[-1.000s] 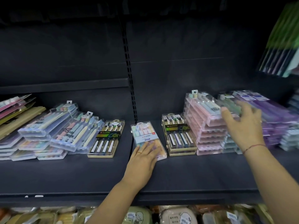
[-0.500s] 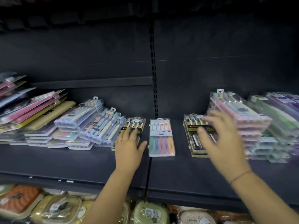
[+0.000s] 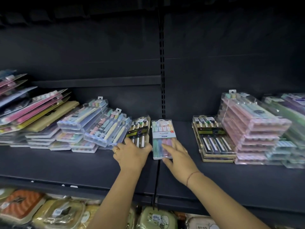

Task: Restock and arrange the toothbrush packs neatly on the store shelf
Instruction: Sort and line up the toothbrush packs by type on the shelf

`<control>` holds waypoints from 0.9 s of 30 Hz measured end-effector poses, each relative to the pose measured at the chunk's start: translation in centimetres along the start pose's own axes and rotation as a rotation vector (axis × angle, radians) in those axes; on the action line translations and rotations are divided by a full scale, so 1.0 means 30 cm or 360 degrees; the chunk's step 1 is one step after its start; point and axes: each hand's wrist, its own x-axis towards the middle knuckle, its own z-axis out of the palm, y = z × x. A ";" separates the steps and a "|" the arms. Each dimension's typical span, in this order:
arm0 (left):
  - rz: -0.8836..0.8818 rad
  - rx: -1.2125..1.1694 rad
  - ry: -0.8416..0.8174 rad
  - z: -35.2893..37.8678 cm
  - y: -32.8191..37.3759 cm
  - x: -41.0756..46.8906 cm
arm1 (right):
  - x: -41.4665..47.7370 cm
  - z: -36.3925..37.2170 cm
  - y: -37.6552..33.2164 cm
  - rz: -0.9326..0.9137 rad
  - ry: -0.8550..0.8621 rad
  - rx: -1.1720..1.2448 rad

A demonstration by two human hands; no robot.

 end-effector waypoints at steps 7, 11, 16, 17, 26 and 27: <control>-0.0079 -0.0793 0.0108 -0.050 -0.001 -0.007 | -0.060 -0.065 0.041 -0.0060 0.0420 -0.0345; 0.0184 -0.0882 0.0227 -0.008 0.049 -0.068 | -0.096 -0.139 0.179 0.0351 0.0782 -0.0594; 0.0386 -0.0969 0.0183 0.059 0.157 -0.192 | -0.133 -0.137 0.231 0.0407 0.0604 -0.0721; 0.0413 -0.0979 0.0157 0.071 0.182 -0.213 | -0.141 -0.148 0.230 0.0369 0.0596 -0.0628; 0.0499 -0.0754 -0.0005 0.185 0.329 -0.315 | -0.323 -0.170 0.191 0.0703 0.1045 0.0628; 0.0516 -0.0728 -0.0037 0.191 0.335 -0.324 | -0.323 -0.176 0.194 0.0733 0.1021 0.0708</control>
